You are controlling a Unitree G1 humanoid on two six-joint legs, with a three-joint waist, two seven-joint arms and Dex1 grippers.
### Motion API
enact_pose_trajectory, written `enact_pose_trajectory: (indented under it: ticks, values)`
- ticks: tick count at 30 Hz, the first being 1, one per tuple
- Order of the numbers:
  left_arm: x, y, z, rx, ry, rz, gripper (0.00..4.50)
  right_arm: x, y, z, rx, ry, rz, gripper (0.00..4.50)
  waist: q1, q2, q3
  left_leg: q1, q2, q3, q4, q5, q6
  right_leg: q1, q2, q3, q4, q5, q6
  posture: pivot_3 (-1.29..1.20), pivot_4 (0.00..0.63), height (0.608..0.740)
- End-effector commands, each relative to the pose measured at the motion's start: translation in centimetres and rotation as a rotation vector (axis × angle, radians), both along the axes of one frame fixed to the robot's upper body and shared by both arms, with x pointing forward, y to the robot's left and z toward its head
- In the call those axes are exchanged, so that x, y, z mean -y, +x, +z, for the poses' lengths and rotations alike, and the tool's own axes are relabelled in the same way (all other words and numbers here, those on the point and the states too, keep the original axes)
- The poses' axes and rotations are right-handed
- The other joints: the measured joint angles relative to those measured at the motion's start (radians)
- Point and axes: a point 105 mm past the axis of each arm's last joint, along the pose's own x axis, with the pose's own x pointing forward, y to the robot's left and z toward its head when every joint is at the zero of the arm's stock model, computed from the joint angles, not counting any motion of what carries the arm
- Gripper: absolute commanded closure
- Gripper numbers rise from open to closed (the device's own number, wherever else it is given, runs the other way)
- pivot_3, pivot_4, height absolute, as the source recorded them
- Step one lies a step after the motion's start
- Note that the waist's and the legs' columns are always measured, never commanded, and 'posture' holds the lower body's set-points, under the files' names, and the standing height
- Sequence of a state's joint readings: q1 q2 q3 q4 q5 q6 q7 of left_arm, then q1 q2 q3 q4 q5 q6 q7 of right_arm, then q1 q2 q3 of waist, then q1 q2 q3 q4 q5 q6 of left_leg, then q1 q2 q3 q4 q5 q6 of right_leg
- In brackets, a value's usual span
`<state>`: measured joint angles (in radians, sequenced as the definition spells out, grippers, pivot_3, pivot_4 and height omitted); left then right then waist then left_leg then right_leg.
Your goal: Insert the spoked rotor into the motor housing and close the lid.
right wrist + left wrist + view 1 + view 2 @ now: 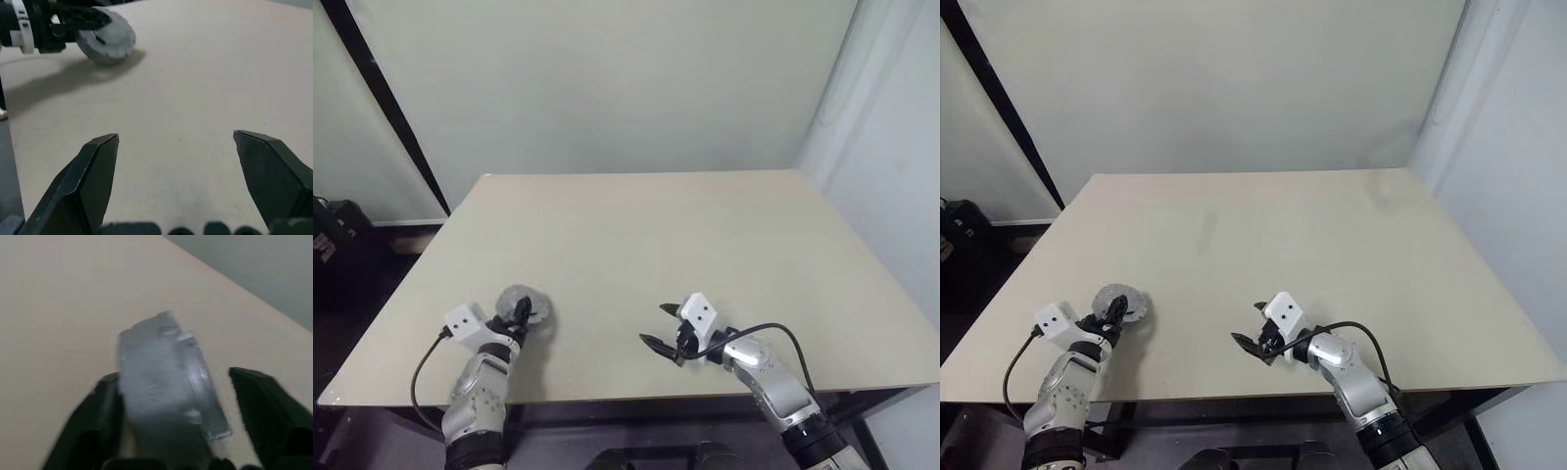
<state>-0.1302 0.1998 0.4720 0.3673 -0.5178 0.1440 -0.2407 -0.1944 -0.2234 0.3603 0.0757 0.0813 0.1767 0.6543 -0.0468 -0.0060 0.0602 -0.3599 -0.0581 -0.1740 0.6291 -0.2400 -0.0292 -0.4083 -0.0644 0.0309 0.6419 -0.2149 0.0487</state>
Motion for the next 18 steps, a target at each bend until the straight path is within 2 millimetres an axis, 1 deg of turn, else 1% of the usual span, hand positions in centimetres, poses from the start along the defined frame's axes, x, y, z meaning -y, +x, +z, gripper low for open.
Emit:
enact_pose_trajectory:
  ticks: [1, 3, 6, 7, 8, 9, 11, 13, 14, 15, 17, 18]
  values:
    - [-1.7, 0.2, 2.7, 0.080, 0.161, 0.067, 0.05, -0.3, 0.6, 1.3, 0.061, 0.014, 0.012, 0.41, 0.002, -0.001, 0.000, 0.000, 0.000, 0.000, 0.000, 0.000, 0.000, 0.000, 0.000, 0.000, 0.000, 0.000, 0.000, 0.00, 0.000, 0.740]
    - [-2.0, -0.1, 3.2, 0.092, 0.221, 0.088, 0.05, -0.2, 0.7, 1.3, 0.061, 0.009, 0.010, 0.41, 0.004, -0.001, 0.000, 0.000, 0.000, 0.000, 0.000, 0.000, 0.000, 0.000, 0.000, 0.000, 0.000, 0.000, 0.000, 0.00, 0.000, 0.740]
    - [-1.9, -0.4, 4.0, 0.118, 0.321, 0.073, 0.05, 0.0, 0.9, 1.1, 0.059, 0.005, 0.001, 0.41, 0.003, -0.001, 0.000, 0.000, 0.000, 0.000, 0.000, 0.000, 0.000, 0.000, 0.000, 0.000, 0.000, 0.000, 0.000, 0.00, 0.000, 0.740]
    - [-1.6, -0.6, 4.4, 0.132, 0.366, 0.050, 0.05, 0.2, 1.1, 1.1, 0.053, 0.008, -0.008, 0.41, 0.003, 0.000, 0.000, 0.000, 0.000, 0.000, 0.000, 0.000, 0.000, 0.000, 0.000, 0.000, 0.000, 0.000, 0.000, 0.00, 0.000, 0.740]
    - [-0.8, -0.7, 5.0, 0.153, 0.415, -0.007, 0.05, 0.5, 1.3, 1.1, 0.044, 0.018, -0.028, 0.41, 0.003, 0.000, 0.000, 0.000, -0.001, 0.000, 0.000, 0.000, 0.000, 0.000, 0.000, 0.000, 0.000, 0.000, 0.000, 0.00, 0.000, 0.740]
    - [0.2, -0.8, 5.4, 0.172, 0.455, -0.079, 0.05, 0.8, 1.6, 1.2, 0.033, 0.029, -0.050, 0.41, 0.003, 0.000, 0.000, 0.000, -0.001, 0.001, 0.000, 0.000, 0.000, 0.000, 0.000, 0.000, 0.000, 0.000, 0.000, 0.00, 0.000, 0.740]
    - [1.6, -1.0, 5.7, 0.192, 0.487, -0.168, 0.05, 1.2, 1.9, 1.2, 0.021, 0.042, -0.074, 0.41, 0.006, 0.000, 0.000, 0.000, 0.000, 0.001, 0.000, 0.000, 0.000, 0.000, 0.000, 0.000, 0.000, 0.000, 0.000, 0.00, 0.000, 0.740]
    - [5.0, -1.5, 5.9, 0.211, 0.473, -0.383, 0.05, 2.3, 2.4, 1.5, 0.011, 0.059, -0.116, 0.41, 0.008, 0.000, 0.000, 0.000, 0.000, 0.000, 0.000, 0.000, 0.000, 0.001, 0.000, 0.000, 0.000, 0.000, 0.000, 0.00, 0.000, 0.740]
    - [7.0, -2.0, 5.9, 0.217, 0.449, -0.504, 0.05, 2.9, 2.5, 1.6, 0.007, 0.065, -0.135, 0.41, 0.008, 0.001, 0.000, 0.000, 0.000, 0.001, 0.000, 0.000, 0.000, 0.001, 0.000, 0.000, 0.000, 0.000, -0.001, 0.00, 0.000, 0.740]
    - [8.4, -2.4, 6.0, 0.218, 0.430, -0.581, 0.05, 3.4, 2.7, 1.7, 0.004, 0.069, -0.146, 0.41, 0.008, 0.002, 0.000, 0.000, -0.001, 0.001, 0.000, 0.000, 0.000, 0.001, 0.000, 0.000, 0.000, -0.001, -0.002, 0.00, 0.000, 0.740]
    - [10.3, -3.2, 6.0, 0.212, 0.393, -0.694, 0.05, 4.3, 2.9, 1.8, 0.004, 0.065, -0.174, 0.41, 0.007, 0.003, 0.001, 0.000, -0.001, 0.002, 0.000, 0.000, 0.000, 0.001, -0.001, 0.001, 0.000, -0.001, -0.002, 0.00, 0.000, 0.740]
    - [11.6, -3.8, 5.8, 0.203, 0.372, -0.768, 0.05, 5.1, 3.0, 2.0, 0.009, 0.063, -0.209, 0.41, 0.006, 0.003, 0.001, 0.000, -0.001, 0.002, 0.000, 0.000, 0.000, 0.001, -0.001, 0.001, 0.000, -0.001, -0.003, 0.00, 0.000, 0.740]
